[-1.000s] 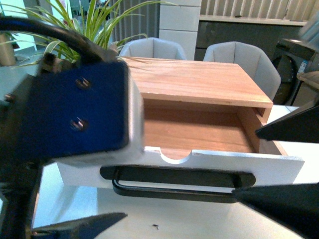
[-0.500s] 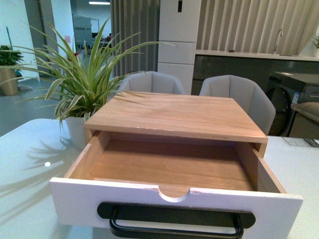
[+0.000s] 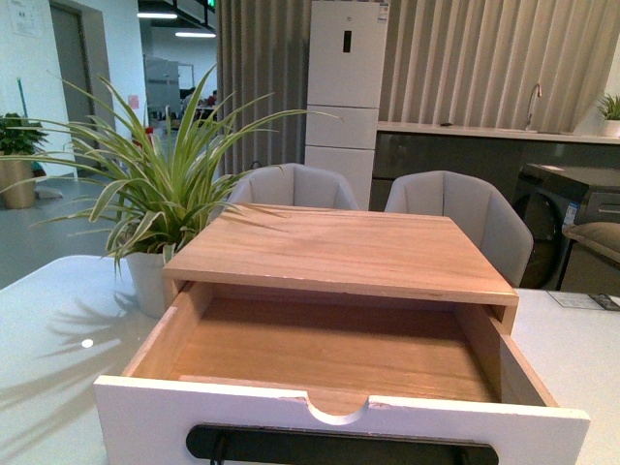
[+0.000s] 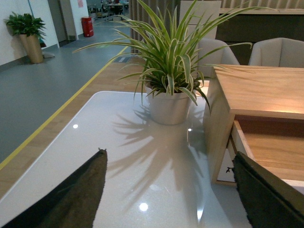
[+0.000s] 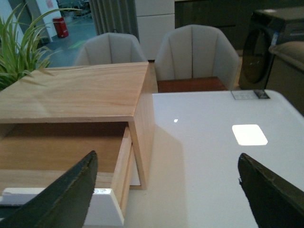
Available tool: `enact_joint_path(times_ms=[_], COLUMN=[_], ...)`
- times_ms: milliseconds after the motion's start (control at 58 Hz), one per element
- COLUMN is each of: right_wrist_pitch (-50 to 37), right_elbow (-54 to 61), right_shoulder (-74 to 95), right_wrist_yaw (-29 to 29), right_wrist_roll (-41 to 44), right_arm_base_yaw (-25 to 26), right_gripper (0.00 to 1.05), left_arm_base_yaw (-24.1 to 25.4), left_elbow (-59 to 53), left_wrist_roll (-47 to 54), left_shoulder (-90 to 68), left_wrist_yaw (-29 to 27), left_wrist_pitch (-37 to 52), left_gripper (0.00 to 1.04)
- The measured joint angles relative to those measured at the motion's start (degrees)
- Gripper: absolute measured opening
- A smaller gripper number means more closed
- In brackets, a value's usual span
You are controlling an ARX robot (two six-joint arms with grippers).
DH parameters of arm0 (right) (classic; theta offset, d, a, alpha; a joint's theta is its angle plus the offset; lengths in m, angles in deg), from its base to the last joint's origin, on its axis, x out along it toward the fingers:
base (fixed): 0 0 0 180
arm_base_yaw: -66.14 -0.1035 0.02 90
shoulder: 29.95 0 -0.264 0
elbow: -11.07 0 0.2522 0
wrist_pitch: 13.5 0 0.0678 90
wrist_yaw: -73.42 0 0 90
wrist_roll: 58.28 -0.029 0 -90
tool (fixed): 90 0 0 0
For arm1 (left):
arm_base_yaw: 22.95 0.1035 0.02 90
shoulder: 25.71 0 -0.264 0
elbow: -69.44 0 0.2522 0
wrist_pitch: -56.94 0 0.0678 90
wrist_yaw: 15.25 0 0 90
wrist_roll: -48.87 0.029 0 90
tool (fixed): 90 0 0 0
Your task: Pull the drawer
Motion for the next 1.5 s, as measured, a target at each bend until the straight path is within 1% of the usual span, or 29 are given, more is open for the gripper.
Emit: enact_joint_path(times_ms=[34,69,86,103,121,190,224,276,293,328,362,638,724,914,931,948,983,1052,1362,1397,1500], right_wrist_pitch=[0.0,0.0,0.0,0.0,0.0,0.1,0.2,0.3,0.4,0.6,1.0,3.2,4.0,4.7,6.1,9.5,13.5,14.3,14.5,14.5,14.5], right_elbow=[1.2,2.2,2.4,3.1,3.6,5.0,5.4,6.1,6.3,6.8,7.4,9.7,10.2,11.4,11.4,11.4,11.4,11.4,11.4,11.4,11.4], right_shoulder=[-0.9,-1.8,-2.1,-2.7,-3.2,-4.7,-5.3,-6.5,-6.6,-7.4,-8.1,-13.0,-14.2,-17.6,-18.9,-21.2,-24.6,-26.8,-27.2,-27.2,-27.2], right_wrist_yaw=[1.0,4.5,5.0,5.6,5.6,5.9,6.2,6.2,6.2,6.2,6.2,6.2,6.2,6.2,6.2,6.2,6.1,6.2,6.2,6.2,6.2], right_wrist_roll=[0.5,0.8,0.8,1.2,1.2,1.5,1.6,1.6,1.6,1.6,1.9,1.8,1.8,1.8,1.8,1.8,1.8,1.8,1.8,1.9,1.9], right_arm_base_yaw=[0.7,3.0,3.5,4.9,5.6,6.3,6.3,6.3,6.3,6.4,6.4,6.4,6.4,6.4,6.4,6.4,6.4,6.4,6.4,6.4,6.4], right_gripper=[0.65,0.58,0.56,0.50,0.46,0.32,0.27,0.16,0.14,0.07,0.02,0.02,0.02,0.02,0.02,0.02,0.02,0.02,0.02,0.03,0.22], left_arm_base_yaw=[-0.1,-0.1,-0.1,-0.1,-0.1,-0.1,-0.1,-0.1,-0.1,-0.1,-0.1,-0.1,-0.1,-0.2,-0.2,-0.2,-0.2,-0.2,-0.2,-0.2,-0.2], left_elbow=[-0.9,-1.4,-1.7,-2.1,-2.5,-3.4,-3.8,-4.4,-4.5,-4.9,-5.3,-6.8,-8.6,-8.6,-8.6,-8.6,-8.6,-8.6,-8.6,-8.6,-8.6], left_wrist_roll=[0.0,0.0,0.0,0.0,0.0,-0.1,-0.1,-0.1,-0.1,-0.3,-0.3,-0.4,-0.3,-0.4,-0.4,-0.4,-0.4,-0.4,-0.4,-0.4,-0.4], left_shoulder=[0.8,1.4,1.8,2.4,3.0,4.7,5.3,6.5,6.7,7.5,8.3,13.5,15.2,18.2,18.4,19.3,22.3,27.0,28.5,28.5,28.5], left_wrist_yaw=[-0.2,-0.2,-0.2,-0.2,-0.3,-0.3,-0.3,-0.3,-0.3,-0.3,-0.3,-0.3,-0.3,-0.3,-0.3,-0.3,-0.3,-0.3,-0.3,-0.3,-0.3], left_wrist_pitch=[0.0,-0.1,-0.2,-0.2,-0.5,-1.0,-1.2,-1.9,-2.0,-2.5,-2.9,-6.3,-5.7,-8.6,-8.9,-9.7,-14.2,-18.7,-19.2,-19.2,-19.2], left_gripper=[0.60,0.55,0.51,0.46,0.40,0.26,0.21,0.10,0.08,0.02,0.03,0.03,0.03,0.03,0.03,0.03,0.03,0.03,0.03,0.08,0.28])
